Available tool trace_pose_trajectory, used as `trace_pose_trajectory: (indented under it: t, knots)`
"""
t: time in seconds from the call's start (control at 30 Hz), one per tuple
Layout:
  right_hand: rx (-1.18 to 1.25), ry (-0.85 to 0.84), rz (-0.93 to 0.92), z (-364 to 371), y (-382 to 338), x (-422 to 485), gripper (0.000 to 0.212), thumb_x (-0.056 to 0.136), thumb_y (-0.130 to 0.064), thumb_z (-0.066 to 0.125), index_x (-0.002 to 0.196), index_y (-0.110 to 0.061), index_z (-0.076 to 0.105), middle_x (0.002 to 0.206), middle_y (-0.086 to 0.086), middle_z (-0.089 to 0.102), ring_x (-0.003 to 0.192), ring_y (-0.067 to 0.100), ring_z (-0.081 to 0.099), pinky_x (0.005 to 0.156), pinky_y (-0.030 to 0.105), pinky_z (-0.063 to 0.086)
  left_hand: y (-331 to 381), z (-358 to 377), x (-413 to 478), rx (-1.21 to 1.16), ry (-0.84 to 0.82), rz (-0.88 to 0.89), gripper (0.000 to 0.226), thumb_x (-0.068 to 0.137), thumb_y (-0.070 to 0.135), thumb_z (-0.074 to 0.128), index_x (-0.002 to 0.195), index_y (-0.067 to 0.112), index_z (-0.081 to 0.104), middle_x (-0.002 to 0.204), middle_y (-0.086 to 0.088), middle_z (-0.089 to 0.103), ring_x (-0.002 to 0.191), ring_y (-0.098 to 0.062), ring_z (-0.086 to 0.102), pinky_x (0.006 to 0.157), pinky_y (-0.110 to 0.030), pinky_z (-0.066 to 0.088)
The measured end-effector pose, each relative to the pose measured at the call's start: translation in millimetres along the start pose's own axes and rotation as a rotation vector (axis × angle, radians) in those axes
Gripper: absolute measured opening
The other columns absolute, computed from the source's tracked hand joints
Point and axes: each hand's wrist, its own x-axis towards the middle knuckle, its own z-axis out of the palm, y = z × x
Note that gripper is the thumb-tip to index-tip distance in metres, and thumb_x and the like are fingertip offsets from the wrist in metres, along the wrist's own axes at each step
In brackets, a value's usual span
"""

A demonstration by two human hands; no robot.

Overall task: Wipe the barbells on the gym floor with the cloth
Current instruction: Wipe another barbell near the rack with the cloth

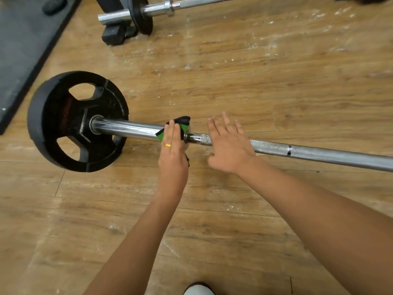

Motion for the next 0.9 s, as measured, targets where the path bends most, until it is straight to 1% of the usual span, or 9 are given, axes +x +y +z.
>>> trace_pose_trajectory:
  t: [0.07,0.13,0.2,0.33,0.47,0.63,0.77,0.83,0.9]
  knots:
    - [-0.01,-0.001,0.004,2.4,-0.4,-2.5,0.101,0.084,-0.038,0.054,0.16,-0.011,-0.007,0.169,0.007,-0.005,0.153,0.028,-0.018,0.125,0.05,-0.004,-7.3,-4.0,1.2,0.045,-0.04,0.08,0.053,0.096,0.0,0.029,0.148,-0.003,0.041,0.156,-0.018,0.04,0.149,-0.03,0.031,0.114,-0.048,0.041]
    - [-0.019,-0.01,-0.007,3.1,-2.2,-3.9,0.102,0.084,-0.04,0.054,0.16,-0.01,-0.007,0.169,0.007,-0.005,0.153,0.028,-0.018,0.125,0.05,-0.003,-7.0,-7.4,22.0,0.081,-0.071,0.126,0.048,0.101,0.008,0.03,0.144,-0.003,0.047,0.152,-0.018,0.046,0.147,-0.031,0.035,0.118,-0.044,0.032]
    - [-0.021,-0.03,-0.018,2.0,-3.0,-4.3,0.101,0.086,-0.04,0.054,0.159,-0.009,-0.008,0.169,0.008,-0.005,0.153,0.029,-0.018,0.125,0.051,-0.002,-2.8,-7.6,34.3,0.112,-0.084,0.12,0.042,0.103,0.004,0.038,0.142,-0.003,0.05,0.15,-0.017,0.049,0.146,-0.031,0.038,0.121,-0.043,0.025]
    - [-0.077,-0.06,-0.108,-1.1,5.6,-9.5,0.101,0.09,-0.037,0.055,0.158,-0.006,-0.014,0.168,0.011,-0.008,0.153,0.029,-0.019,0.125,0.051,-0.003,1.3,-8.9,27.4,0.134,-0.085,0.116,0.043,0.099,-0.006,0.049,0.142,-0.001,0.051,0.15,-0.016,0.05,0.145,-0.03,0.039,0.121,-0.049,0.025]
    - [-0.163,-0.155,-0.311,-14.8,36.8,-38.0,0.094,0.098,-0.035,0.049,0.156,-0.008,-0.02,0.165,0.011,-0.021,0.151,0.025,-0.024,0.123,0.042,-0.012,0.8,-18.2,26.5,0.049,-0.141,0.059,0.039,0.105,0.005,0.044,0.142,0.005,0.053,0.154,-0.008,0.046,0.149,-0.029,0.03,0.122,-0.053,0.022]
    - [-0.235,-0.228,-0.351,-25.0,106.5,-101.5,0.089,0.1,-0.038,0.04,0.154,-0.011,-0.025,0.162,0.005,-0.029,0.15,0.02,-0.027,0.124,0.037,-0.011,-3.6,-29.6,27.2,0.013,-0.306,0.041,0.041,0.108,0.017,0.041,0.149,0.015,0.047,0.164,-0.006,0.028,0.154,-0.036,0.011,0.121,-0.056,0.015]
    - [-0.135,-0.139,-0.18,-19.4,158.9,-131.1,0.084,0.09,-0.053,0.015,0.158,-0.013,-0.015,0.167,0.006,-0.017,0.15,0.016,-0.022,0.119,0.031,-0.015,-6.2,-38.4,28.4,0.009,-0.39,-0.038,0.054,0.108,0.024,0.043,0.159,0.023,0.027,0.169,-0.007,0.005,0.154,-0.037,-0.002,0.123,-0.051,0.009]
    - [-0.116,-0.067,-0.15,-11.5,172.4,-136.1,0.088,0.087,-0.063,0.005,0.159,-0.013,-0.01,0.168,0.007,-0.006,0.151,0.015,-0.018,0.12,0.033,-0.013,3.8,-41.0,28.2,-0.016,-0.374,-0.09,0.056,0.109,0.023,0.041,0.161,0.021,0.02,0.169,-0.004,0.01,0.155,-0.029,0.002,0.124,-0.047,0.014]
    - [-0.135,0.01,-0.144,0.4,174.3,-136.3,0.088,0.092,-0.065,0.008,0.16,-0.01,0.001,0.168,0.009,0.006,0.155,0.021,-0.006,0.124,0.041,-0.003,20.0,-45.9,27.3,-0.033,-0.306,-0.162,0.051,0.109,0.021,0.039,0.158,0.019,0.028,0.163,-0.007,0.03,0.153,-0.024,0.02,0.117,-0.04,0.029]
